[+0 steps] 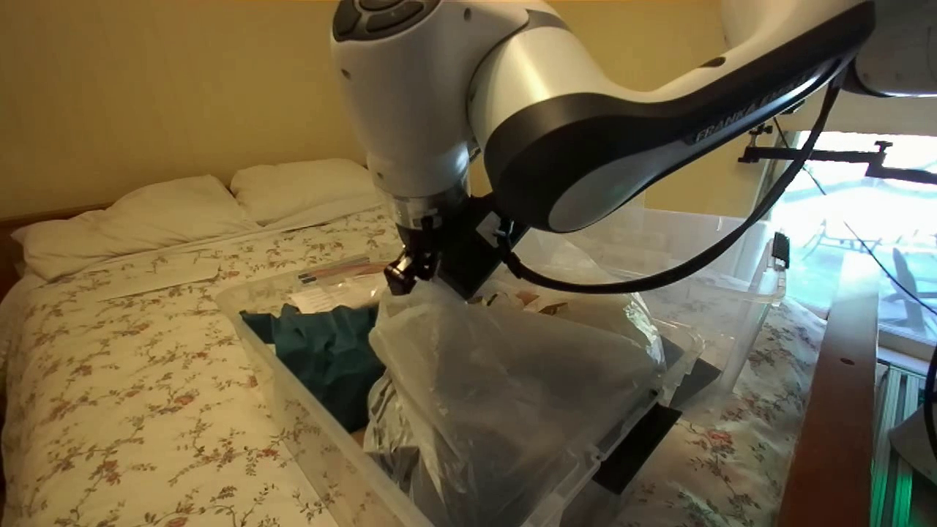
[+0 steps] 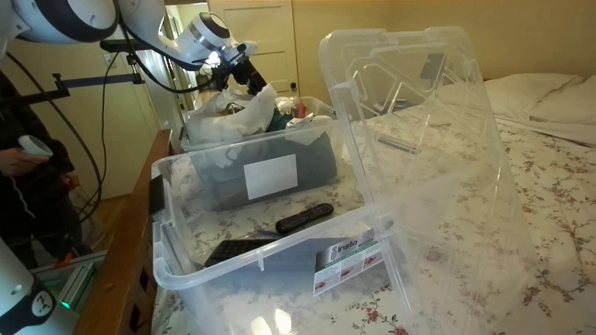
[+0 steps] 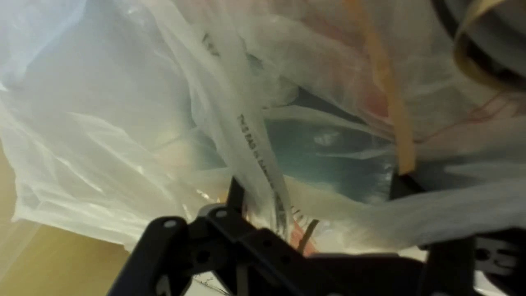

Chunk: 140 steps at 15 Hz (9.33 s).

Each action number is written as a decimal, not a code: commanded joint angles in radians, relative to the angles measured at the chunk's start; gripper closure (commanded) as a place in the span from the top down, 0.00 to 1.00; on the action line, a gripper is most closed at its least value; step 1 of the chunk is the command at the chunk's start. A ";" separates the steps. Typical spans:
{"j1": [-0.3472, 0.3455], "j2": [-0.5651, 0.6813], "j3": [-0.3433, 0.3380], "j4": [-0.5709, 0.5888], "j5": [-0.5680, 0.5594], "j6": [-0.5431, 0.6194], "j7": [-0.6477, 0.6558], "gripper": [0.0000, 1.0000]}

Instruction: Put the plastic inside the basket

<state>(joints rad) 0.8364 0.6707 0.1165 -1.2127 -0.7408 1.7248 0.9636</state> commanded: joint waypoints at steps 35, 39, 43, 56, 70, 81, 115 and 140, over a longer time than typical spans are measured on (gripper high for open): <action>-0.172 -0.075 0.105 -0.093 0.477 0.176 0.074 0.72; -0.204 -0.096 0.130 -0.138 0.455 0.325 -0.121 0.45; -0.231 -0.087 0.150 -0.142 0.476 0.356 -0.240 0.16; -0.331 -0.282 0.214 -0.105 0.707 0.175 -0.351 0.01; -0.311 -0.340 0.173 0.113 0.699 0.397 -0.214 0.00; -0.303 -0.323 0.116 0.225 0.629 0.450 -0.081 0.00; -0.414 -0.400 -0.289 0.275 0.284 0.258 0.255 0.00; -0.613 -0.564 -0.122 -0.464 0.372 0.233 -0.170 0.00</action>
<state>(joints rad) 0.2663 0.1644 -0.0558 -1.5929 -0.4194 1.9991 0.8626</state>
